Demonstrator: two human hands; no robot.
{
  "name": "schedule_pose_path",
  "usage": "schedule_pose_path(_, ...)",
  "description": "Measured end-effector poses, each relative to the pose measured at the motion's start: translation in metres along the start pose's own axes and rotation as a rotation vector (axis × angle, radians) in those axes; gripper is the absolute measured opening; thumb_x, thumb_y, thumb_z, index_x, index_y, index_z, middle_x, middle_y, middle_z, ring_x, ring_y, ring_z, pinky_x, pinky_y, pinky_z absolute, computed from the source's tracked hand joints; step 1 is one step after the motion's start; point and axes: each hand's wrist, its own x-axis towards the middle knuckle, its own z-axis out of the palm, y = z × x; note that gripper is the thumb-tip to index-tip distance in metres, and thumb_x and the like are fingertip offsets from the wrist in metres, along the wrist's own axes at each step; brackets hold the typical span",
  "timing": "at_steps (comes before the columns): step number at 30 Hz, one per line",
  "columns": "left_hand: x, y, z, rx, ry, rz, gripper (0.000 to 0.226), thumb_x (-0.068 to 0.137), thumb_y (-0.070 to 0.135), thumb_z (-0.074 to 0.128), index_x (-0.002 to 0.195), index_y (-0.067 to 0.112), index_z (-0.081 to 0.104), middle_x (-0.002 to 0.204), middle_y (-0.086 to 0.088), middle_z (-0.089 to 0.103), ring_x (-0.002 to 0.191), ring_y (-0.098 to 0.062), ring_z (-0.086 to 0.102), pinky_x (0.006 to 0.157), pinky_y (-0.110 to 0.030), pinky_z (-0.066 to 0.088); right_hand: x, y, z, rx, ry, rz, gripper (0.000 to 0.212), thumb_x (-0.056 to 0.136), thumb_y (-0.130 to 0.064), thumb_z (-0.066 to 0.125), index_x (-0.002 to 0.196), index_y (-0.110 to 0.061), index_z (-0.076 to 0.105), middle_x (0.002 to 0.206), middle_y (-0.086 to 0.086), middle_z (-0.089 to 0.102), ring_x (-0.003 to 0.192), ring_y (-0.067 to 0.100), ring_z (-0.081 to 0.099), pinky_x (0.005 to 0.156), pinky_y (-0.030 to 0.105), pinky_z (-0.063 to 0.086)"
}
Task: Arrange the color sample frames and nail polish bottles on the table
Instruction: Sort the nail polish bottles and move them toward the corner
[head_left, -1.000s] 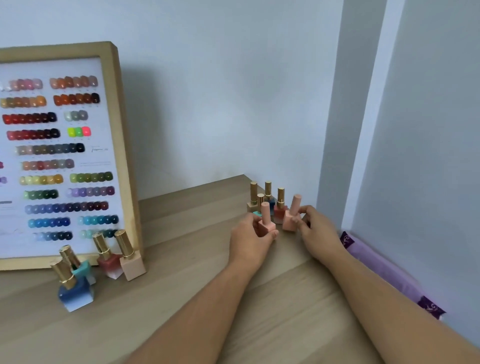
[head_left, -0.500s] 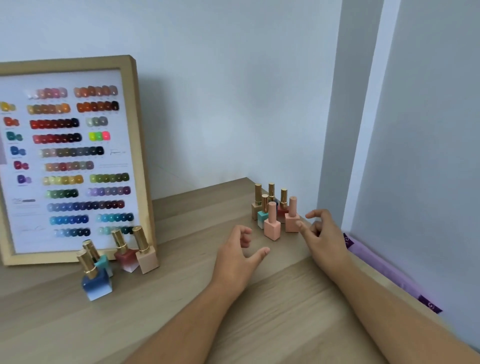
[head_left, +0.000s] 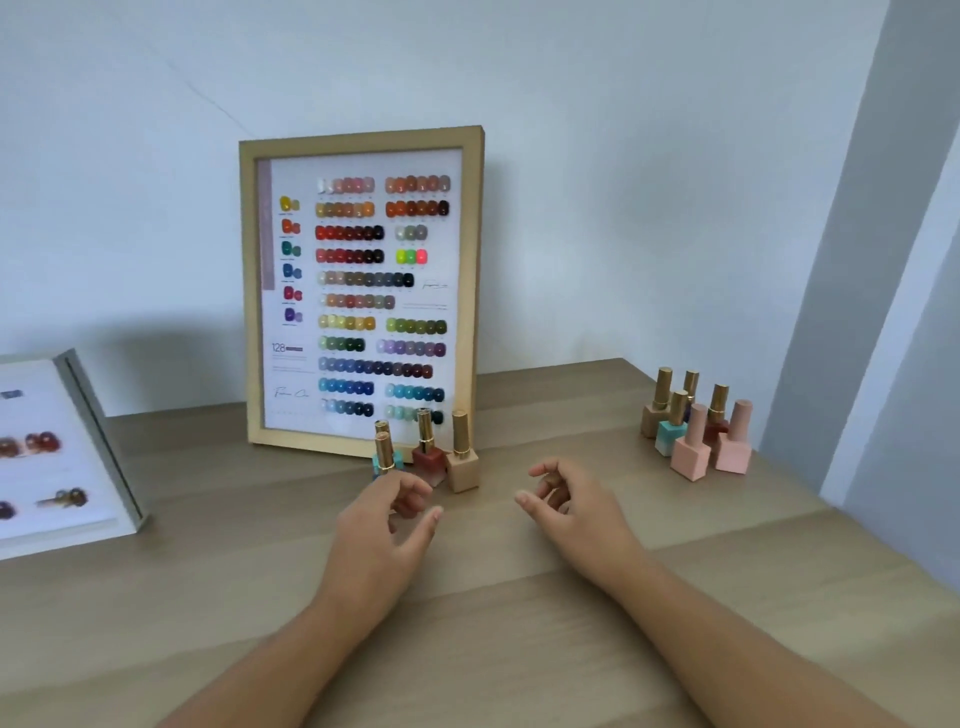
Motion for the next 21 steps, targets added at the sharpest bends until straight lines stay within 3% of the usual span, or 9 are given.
schedule_pose_path(2,0.006,-0.019,-0.015,0.007,0.073,-0.098,0.026,0.076,0.021,0.073,0.093,0.03,0.056,0.087,0.011,0.06,0.083,-0.003,0.056,0.063,-0.012,0.04,0.013,-0.006,0.021,-0.011,0.001,0.017,0.033,0.079,-0.041,0.066,0.109,-0.029,0.055,0.091,-0.012,0.058,0.079,0.004,0.057,0.063,0.01,0.042)
schedule_pose_path(6,0.022,-0.038,-0.016,0.039,0.006,-0.228,0.046,0.073,0.035,0.074,0.11,0.026,0.049,0.102,0.009,0.052,0.091,-0.004,0.05,0.076,-0.016,0.038,0.032,-0.015,0.048,-0.039,0.07,0.08,0.053,0.073,-0.047,0.07,0.117,-0.023,0.053,0.102,-0.007,0.056,0.086,0.006,0.054,0.07,0.018,0.045)
schedule_pose_path(11,0.035,-0.04,-0.007,0.043,-0.033,-0.196,0.035,0.073,0.033,0.075,0.097,0.032,0.05,0.097,0.01,0.058,0.081,0.003,0.051,0.061,-0.008,0.034,0.044,-0.024,0.069,-0.092,0.119,0.132,0.065,0.064,-0.057,0.072,0.115,-0.021,0.054,0.101,-0.002,0.059,0.093,0.014,0.057,0.077,0.027,0.048)
schedule_pose_path(17,0.036,-0.041,-0.007,0.044,-0.031,-0.216,0.029,0.077,0.026,0.072,0.104,0.023,0.06,0.093,0.007,0.061,0.079,-0.002,0.055,0.062,-0.008,0.037,0.046,-0.029,0.071,-0.187,0.161,0.137,0.04,0.072,-0.048,0.07,0.096,-0.016,0.066,0.088,0.002,0.067,0.081,0.015,0.058,0.066,0.023,0.041)
schedule_pose_path(21,0.032,-0.035,-0.011,0.003,-0.032,-0.203,0.027,0.077,0.021,0.072,0.101,0.022,0.061,0.092,0.006,0.063,0.082,-0.003,0.056,0.065,-0.009,0.038,0.04,-0.033,0.063,-0.176,0.156,0.114,0.024,0.076,-0.04,0.068,0.082,-0.017,0.066,0.079,0.0,0.065,0.073,0.013,0.056,0.057,0.021,0.037)
